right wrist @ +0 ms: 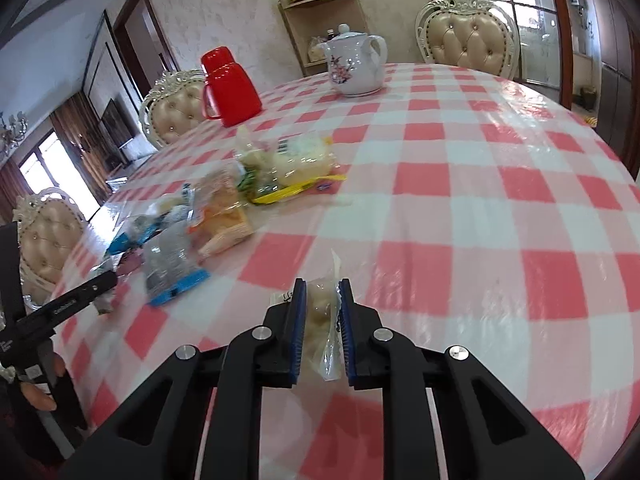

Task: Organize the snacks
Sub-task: 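Carry both held packets off the table toward the clear purple-rimmed box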

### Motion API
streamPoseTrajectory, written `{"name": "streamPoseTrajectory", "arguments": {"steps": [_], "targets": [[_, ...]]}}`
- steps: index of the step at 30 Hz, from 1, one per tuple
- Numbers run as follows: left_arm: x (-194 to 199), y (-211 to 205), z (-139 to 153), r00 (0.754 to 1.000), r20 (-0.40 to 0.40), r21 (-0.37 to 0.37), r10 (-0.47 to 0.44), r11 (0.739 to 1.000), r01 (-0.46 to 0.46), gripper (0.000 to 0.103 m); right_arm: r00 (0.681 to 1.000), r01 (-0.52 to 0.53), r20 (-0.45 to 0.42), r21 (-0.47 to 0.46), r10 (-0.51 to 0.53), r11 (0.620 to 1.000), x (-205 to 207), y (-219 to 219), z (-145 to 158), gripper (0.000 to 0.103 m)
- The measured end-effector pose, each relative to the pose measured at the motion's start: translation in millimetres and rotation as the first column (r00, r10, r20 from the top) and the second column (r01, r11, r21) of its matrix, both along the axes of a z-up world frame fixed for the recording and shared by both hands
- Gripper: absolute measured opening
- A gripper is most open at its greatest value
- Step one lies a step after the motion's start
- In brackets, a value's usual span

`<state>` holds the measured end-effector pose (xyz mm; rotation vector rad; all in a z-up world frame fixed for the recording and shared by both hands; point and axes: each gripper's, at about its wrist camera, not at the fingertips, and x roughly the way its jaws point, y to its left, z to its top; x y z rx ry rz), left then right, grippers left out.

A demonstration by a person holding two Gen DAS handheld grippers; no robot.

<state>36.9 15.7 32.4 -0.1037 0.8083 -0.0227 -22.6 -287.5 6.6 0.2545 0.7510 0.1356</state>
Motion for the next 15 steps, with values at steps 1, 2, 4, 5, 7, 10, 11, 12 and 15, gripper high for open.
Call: {"name": "streamPoseTrajectory", "arguments": {"steps": [1, 2, 4, 5, 7, 10, 11, 12, 15], "targets": [[-4.1, -1.9, 0.6, 1.0, 0.006, 0.005, -0.004, 1.0, 0.004, 0.038, 1.0, -0.005, 0.004, 0.005, 0.005, 1.0, -4.0, 2.9, 1.0, 0.017], [-8.0, -3.5, 0.6, 1.0, 0.011, 0.008, -0.007, 1.0, 0.007, 0.038, 1.0, -0.01, 0.009, 0.009, 0.01, 1.0, -8.4, 5.9, 2.1, 0.017], [-14.8, -6.1, -1.2, 1.0, 0.011, 0.004, -0.016, 1.0, 0.016, 0.038, 1.0, -0.02, 0.013, 0.017, 0.019, 1.0, -14.6, 10.5, 3.2, 0.017], [-17.5, -6.6, -2.2, 1.0, 0.008, 0.002, -0.02, 1.0, 0.02, 0.038, 1.0, -0.025, 0.014, 0.02, 0.024, 0.999, -17.9, 12.8, 3.6, 0.017], [-22.4, -8.1, -5.2, 1.0, -0.002, -0.008, -0.031, 0.999, 0.031, 0.038, 0.999, -0.042, -0.001, 0.009, 0.042, 0.999, -20.5, 19.7, 2.0, 0.017], [-30.1, -6.9, -2.7, 0.999, 0.012, -0.017, -0.032, 0.999, 0.032, 0.038, 0.998, -0.058, -0.019, -0.034, 0.057, 0.998, -21.9, 30.0, -0.5, 0.017], [-35.2, -6.6, 0.1, 0.999, 0.028, -0.017, -0.029, 0.999, 0.029, 0.038, 0.998, -0.062, -0.014, -0.053, 0.062, 0.997, -24.0, 33.3, 1.6, 0.017], [-39.8, -6.2, 2.2, 0.999, 0.037, -0.019, -0.029, 0.999, 0.029, 0.038, 0.998, -0.064, -0.008, -0.068, 0.063, 0.996, -25.9, 35.6, 2.8, 0.017], [-51.8, -3.6, 3.9, 0.999, 0.042, -0.031, -0.031, 0.999, 0.032, 0.038, 0.998, -0.068, 0.01, -0.084, 0.069, 0.994, -34.5, 42.3, 7.8, 0.017]]}}
